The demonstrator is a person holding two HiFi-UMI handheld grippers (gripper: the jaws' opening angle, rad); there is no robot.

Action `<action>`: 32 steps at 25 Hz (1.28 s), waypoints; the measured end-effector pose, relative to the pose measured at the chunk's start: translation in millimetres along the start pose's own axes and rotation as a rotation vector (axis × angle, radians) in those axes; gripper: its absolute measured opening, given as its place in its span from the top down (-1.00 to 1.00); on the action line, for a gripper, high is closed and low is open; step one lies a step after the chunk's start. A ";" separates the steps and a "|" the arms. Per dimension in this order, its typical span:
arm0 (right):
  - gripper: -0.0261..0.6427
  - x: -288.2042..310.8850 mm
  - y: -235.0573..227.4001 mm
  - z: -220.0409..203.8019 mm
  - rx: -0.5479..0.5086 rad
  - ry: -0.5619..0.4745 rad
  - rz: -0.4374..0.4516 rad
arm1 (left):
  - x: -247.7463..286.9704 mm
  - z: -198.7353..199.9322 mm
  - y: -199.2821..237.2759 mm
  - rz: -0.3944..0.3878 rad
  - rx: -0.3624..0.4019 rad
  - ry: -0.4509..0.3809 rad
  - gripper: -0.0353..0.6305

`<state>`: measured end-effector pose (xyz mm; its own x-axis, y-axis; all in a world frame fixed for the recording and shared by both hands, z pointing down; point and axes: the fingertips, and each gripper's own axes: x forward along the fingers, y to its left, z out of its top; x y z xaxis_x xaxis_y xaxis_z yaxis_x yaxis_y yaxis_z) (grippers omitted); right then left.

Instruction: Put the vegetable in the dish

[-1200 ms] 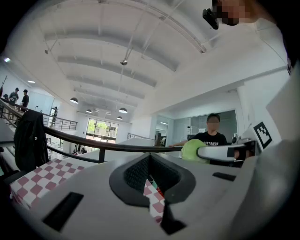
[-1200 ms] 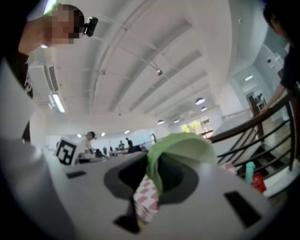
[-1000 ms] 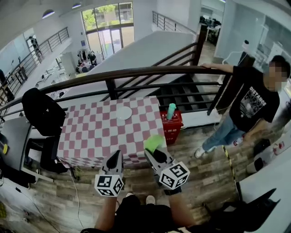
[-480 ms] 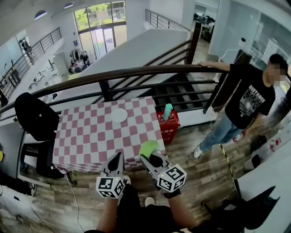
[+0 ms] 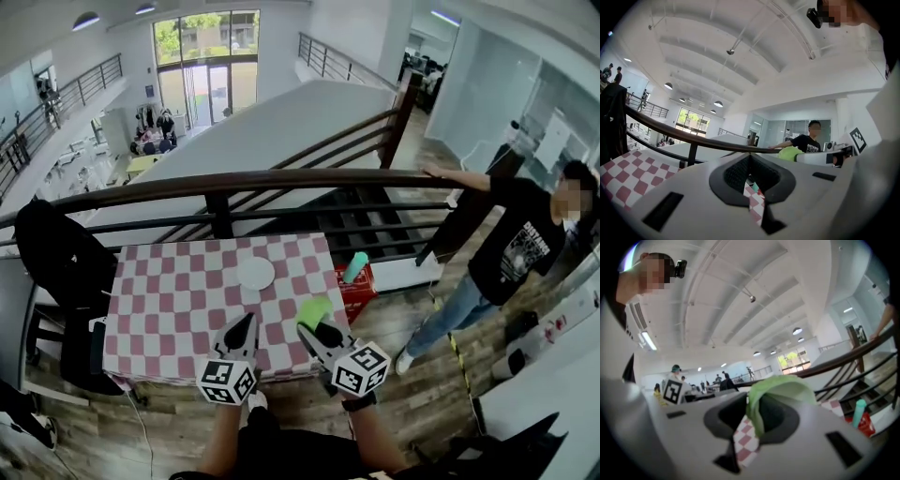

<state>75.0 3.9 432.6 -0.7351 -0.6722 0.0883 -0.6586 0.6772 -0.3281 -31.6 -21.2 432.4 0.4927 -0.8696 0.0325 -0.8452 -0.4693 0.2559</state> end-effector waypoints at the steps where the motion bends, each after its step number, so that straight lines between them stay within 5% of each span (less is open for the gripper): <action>1: 0.68 10.4 -4.5 2.0 -0.004 0.003 -0.004 | 5.8 4.5 11.1 -0.009 0.001 0.000 0.83; 10: 0.68 71.2 -43.9 -18.6 0.006 0.067 -0.012 | 25.4 -15.1 114.4 -0.069 -0.001 0.098 0.83; 22: 0.68 79.2 -131.4 -77.3 0.185 0.207 -0.099 | 63.3 -78.6 141.6 -0.230 0.020 0.274 0.83; 32: 0.68 155.4 -168.8 -95.7 0.358 0.209 0.099 | 123.0 -107.0 161.5 -0.324 0.074 0.377 0.82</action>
<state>56.5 -186.2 591.8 -0.8330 -0.5091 0.2167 -0.5131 0.5642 -0.6469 -85.4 -187.5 581.2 0.7616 -0.5674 0.3131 -0.6417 -0.7277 0.2424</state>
